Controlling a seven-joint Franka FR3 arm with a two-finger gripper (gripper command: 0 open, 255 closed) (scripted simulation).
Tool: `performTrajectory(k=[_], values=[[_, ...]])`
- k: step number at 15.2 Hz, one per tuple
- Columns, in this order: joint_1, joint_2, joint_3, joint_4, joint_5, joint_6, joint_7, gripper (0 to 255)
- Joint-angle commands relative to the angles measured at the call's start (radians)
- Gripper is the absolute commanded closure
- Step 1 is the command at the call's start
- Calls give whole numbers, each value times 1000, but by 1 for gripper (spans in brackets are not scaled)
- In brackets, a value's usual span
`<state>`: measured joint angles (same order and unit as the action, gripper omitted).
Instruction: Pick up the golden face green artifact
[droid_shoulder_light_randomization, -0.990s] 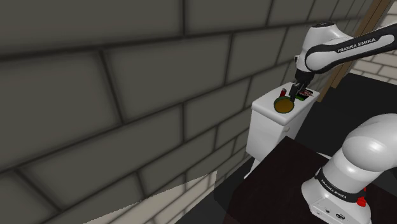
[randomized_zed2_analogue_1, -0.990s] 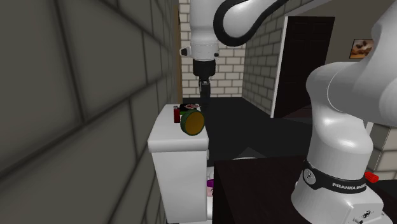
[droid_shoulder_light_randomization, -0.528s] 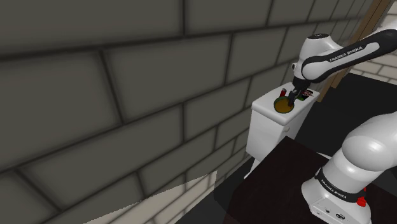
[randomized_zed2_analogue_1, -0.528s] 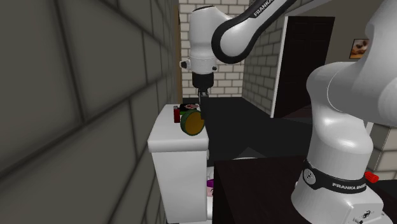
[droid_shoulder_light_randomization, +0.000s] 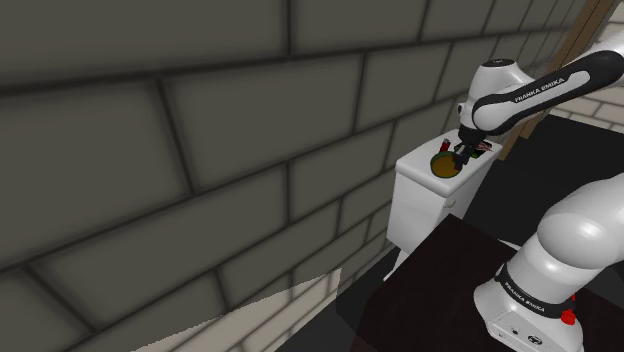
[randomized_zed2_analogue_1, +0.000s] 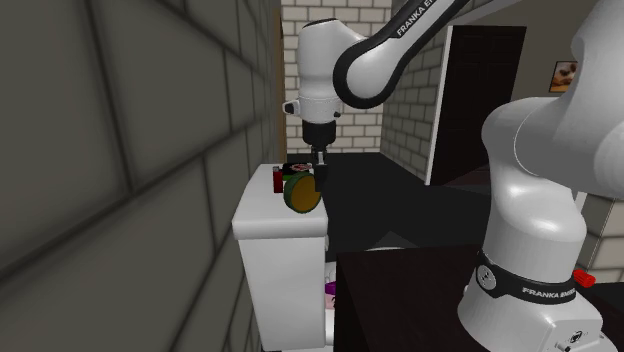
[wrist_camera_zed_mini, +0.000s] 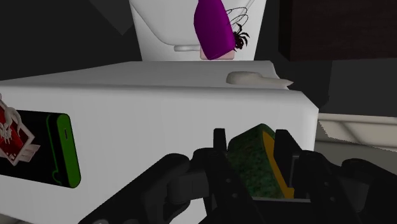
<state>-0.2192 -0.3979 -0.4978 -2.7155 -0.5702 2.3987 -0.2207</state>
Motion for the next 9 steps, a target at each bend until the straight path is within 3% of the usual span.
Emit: performTrajectory(k=[1,5,9], values=[[0,0,0,0,0,0,0,255],[0,0,0,0,0,0,0,255],[2,-49,14,22,15,-70,-15,255]])
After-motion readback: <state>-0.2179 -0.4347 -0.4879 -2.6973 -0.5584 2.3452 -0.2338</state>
